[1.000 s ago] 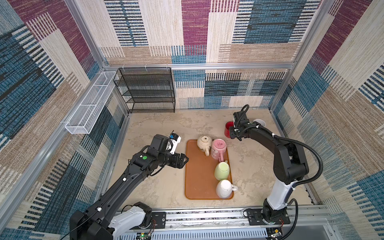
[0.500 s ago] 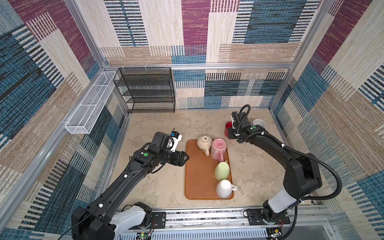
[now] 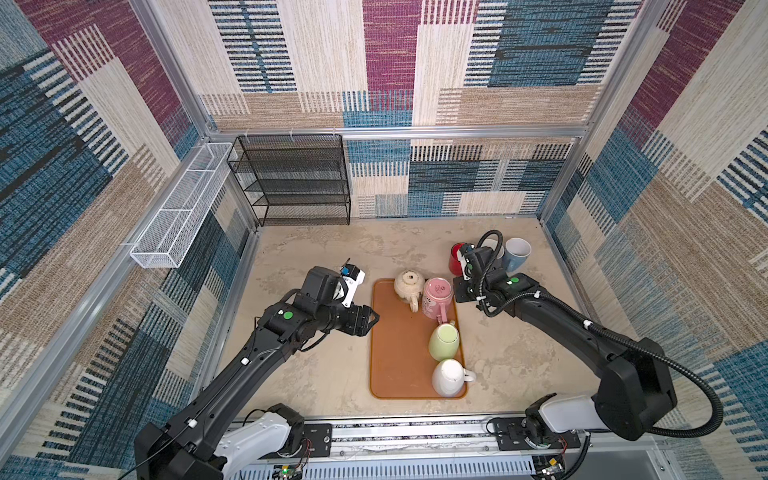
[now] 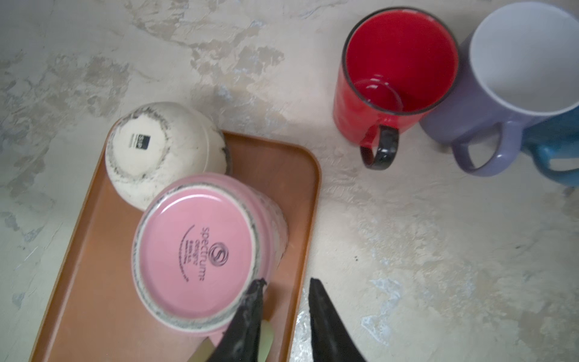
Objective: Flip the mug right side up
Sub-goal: 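Open the right gripper, release the red mug and move over the tray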
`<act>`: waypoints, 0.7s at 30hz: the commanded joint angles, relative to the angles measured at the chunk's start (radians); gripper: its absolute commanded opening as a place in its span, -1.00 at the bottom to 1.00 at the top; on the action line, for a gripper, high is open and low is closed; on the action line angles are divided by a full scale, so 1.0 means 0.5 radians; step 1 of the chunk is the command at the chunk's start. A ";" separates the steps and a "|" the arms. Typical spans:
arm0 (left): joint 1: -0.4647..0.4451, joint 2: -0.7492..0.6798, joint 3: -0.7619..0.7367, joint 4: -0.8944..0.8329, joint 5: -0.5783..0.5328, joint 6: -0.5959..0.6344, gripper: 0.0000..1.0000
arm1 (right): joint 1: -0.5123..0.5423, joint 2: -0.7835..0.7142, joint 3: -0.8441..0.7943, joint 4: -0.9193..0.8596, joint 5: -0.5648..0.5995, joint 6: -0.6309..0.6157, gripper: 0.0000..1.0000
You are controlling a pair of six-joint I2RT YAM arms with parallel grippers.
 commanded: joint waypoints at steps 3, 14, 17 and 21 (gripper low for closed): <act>-0.039 -0.014 -0.033 -0.015 -0.069 -0.080 0.46 | 0.062 -0.062 -0.121 0.062 -0.068 0.086 -0.38; -0.093 0.002 -0.066 -0.012 -0.115 -0.118 0.44 | 0.141 -0.035 -0.218 0.166 -0.153 0.147 -0.32; -0.096 0.003 -0.063 -0.012 -0.122 -0.115 0.44 | 0.164 0.000 -0.212 0.185 -0.167 0.151 -0.32; -0.099 0.019 -0.056 -0.013 -0.134 -0.109 0.44 | 0.175 0.021 -0.179 0.183 -0.167 0.148 -0.32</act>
